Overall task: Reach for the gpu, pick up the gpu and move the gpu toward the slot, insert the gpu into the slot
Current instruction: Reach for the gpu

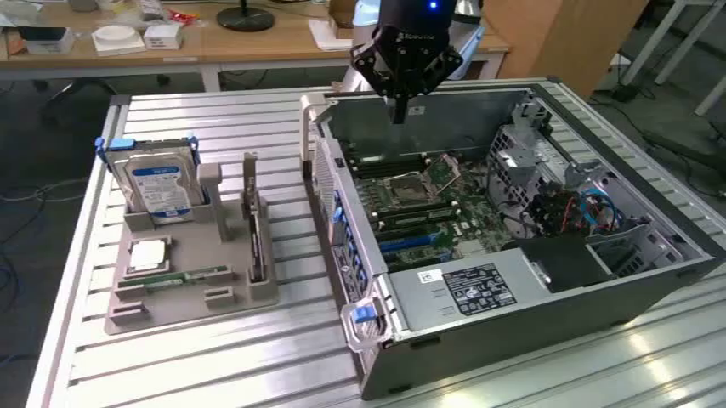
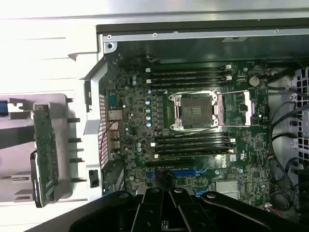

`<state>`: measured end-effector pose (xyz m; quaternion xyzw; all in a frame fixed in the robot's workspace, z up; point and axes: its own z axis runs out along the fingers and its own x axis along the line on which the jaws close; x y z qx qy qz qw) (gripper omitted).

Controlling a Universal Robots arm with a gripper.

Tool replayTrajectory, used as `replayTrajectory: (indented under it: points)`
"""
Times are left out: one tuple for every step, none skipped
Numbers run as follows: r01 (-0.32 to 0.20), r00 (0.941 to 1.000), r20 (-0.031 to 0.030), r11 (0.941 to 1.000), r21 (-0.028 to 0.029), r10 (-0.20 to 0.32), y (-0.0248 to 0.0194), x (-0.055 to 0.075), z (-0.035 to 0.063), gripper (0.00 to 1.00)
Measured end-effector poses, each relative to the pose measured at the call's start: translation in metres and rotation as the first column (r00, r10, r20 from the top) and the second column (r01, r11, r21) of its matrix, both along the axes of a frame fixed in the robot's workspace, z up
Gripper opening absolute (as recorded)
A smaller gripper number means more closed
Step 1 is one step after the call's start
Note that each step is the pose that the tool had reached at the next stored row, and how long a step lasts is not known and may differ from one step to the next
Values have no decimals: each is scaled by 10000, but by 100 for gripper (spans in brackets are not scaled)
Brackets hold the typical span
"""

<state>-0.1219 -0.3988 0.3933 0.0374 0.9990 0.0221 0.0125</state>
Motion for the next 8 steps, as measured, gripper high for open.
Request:
replayTrajectory:
  points:
    - [0,10000,0,10000,0,0,0,0,0,10]
    - [0,10000,0,10000,0,0,0,0,0,10]
    - [0,10000,1,10000,1,0,0,-2,-1,10]
    - [1,10000,2,10000,2,-1,0,-13,-1,10]
    - [0,10000,1,10000,1,0,0,-32,-1,10]
    - [1,10000,0,10000,0,-1,0,-58,0,10]
    - [1,10000,1,10000,1,-1,0,-89,-1,10]
    - [1,10000,0,10000,0,-1,0,-123,0,10]
